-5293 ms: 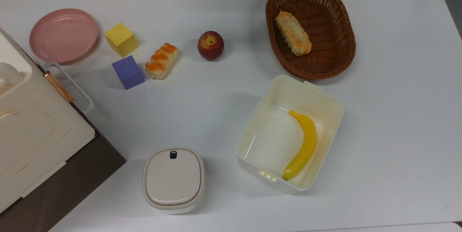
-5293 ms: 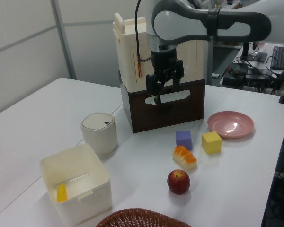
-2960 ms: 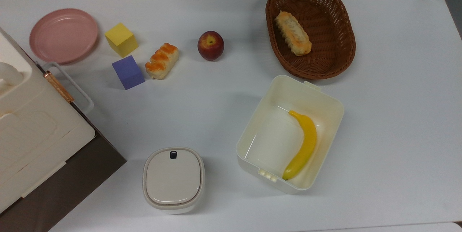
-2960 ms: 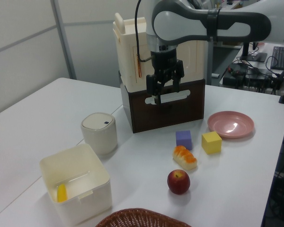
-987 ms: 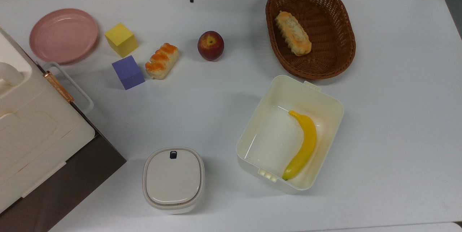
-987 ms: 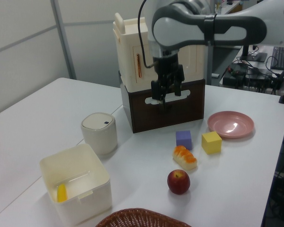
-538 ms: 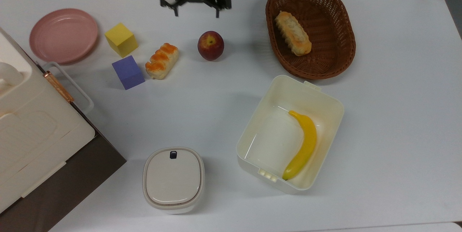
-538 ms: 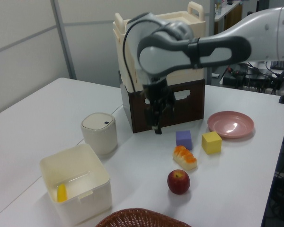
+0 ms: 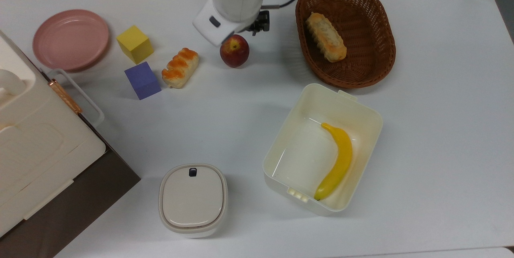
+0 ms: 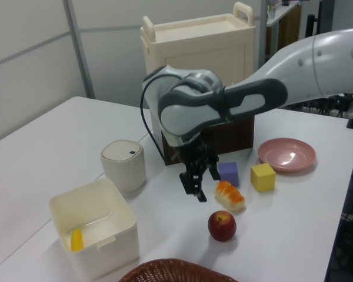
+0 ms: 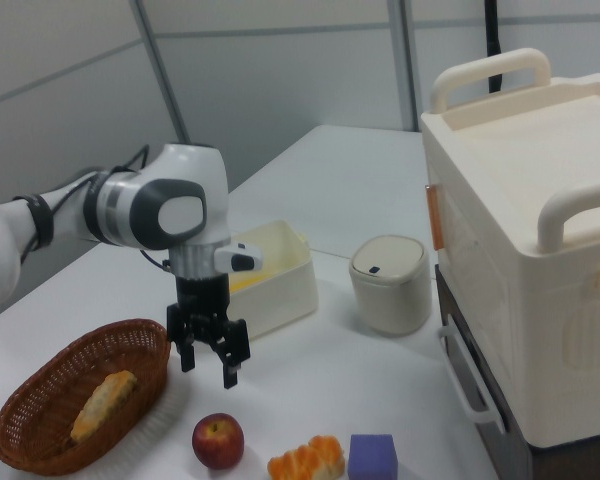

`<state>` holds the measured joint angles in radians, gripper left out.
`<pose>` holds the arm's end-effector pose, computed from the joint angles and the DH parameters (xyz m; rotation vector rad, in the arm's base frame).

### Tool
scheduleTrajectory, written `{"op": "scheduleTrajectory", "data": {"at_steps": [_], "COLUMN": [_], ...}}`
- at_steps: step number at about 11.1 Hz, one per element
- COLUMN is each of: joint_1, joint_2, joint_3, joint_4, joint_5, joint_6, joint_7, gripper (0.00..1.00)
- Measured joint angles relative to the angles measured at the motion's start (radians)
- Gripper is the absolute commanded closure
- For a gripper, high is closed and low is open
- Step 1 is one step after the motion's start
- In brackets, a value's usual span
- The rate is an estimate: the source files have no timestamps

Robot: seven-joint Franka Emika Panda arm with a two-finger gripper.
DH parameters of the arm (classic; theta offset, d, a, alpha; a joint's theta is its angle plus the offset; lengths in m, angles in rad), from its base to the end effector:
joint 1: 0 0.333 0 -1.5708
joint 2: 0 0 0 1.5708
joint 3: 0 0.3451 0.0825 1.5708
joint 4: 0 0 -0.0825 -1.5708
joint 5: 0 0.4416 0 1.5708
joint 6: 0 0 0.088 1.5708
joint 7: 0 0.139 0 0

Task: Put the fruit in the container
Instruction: 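Move the open gripper over the red apple and lower it, then close the gripper around the red apple and lift it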

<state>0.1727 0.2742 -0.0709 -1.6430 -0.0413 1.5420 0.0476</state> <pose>0.6441 0.0631 0.4096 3.0006 0.0898 -0.5605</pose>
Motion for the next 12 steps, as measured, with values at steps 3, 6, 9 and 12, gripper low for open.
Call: {"op": "scheduleTrajectory", "data": {"at_steps": [3, 6, 9, 12], "joint_1": [0.017, 0.033, 0.049, 0.052], "joint_2": [0.066, 0.115, 0.157, 0.168], "joint_3": [0.000, 0.000, 0.001, 0.000], "joint_4": [-0.004, -0.007, -0.010, -0.010], "joint_5": [0.000, 0.000, -0.001, -0.001], "joint_6": [0.000, -0.004, -0.007, -0.008], "joint_7": [0.000, 0.000, 0.000, 0.000], "gripper": [0.00, 0.00, 0.00, 0.00]}}
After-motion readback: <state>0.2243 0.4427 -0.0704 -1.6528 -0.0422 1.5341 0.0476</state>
